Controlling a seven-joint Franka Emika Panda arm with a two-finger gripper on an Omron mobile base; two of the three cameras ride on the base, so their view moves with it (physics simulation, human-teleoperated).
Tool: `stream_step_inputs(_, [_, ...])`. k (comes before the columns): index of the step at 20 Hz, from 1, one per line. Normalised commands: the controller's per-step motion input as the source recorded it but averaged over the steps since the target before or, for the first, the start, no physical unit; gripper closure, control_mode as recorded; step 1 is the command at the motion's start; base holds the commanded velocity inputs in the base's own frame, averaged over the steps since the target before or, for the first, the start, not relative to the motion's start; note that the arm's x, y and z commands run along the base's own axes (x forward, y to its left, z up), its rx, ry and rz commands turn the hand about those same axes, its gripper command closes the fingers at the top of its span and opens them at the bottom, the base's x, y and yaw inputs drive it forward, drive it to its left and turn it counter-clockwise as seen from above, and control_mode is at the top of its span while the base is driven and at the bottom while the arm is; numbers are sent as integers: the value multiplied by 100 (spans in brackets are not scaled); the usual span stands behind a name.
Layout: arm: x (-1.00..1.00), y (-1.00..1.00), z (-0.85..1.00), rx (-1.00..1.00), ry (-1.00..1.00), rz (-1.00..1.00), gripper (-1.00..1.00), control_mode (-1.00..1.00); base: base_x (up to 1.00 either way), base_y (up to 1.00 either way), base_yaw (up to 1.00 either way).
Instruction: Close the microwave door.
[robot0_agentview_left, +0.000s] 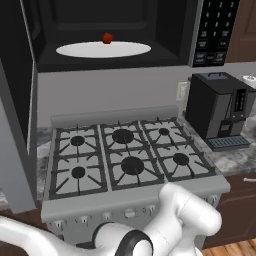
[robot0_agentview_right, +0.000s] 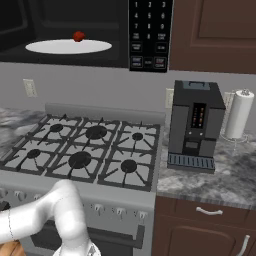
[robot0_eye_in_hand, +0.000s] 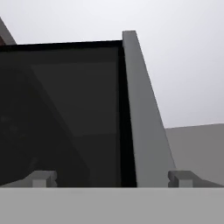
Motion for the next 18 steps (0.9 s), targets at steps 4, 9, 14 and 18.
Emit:
stream_step_inputs(4, [13,-16,0,23,0,0,-100,-100,0,0,0])
stream_step_inputs(9, [0,-50,3,25,1,2,-100,-100,0,0,0])
stream_step_inputs(14, [0,-58,27,24,9,9,-100,-100,0,0,0])
stream_step_inputs(18, [1,-51,30,22,21,10,-100,-100,0,0,0])
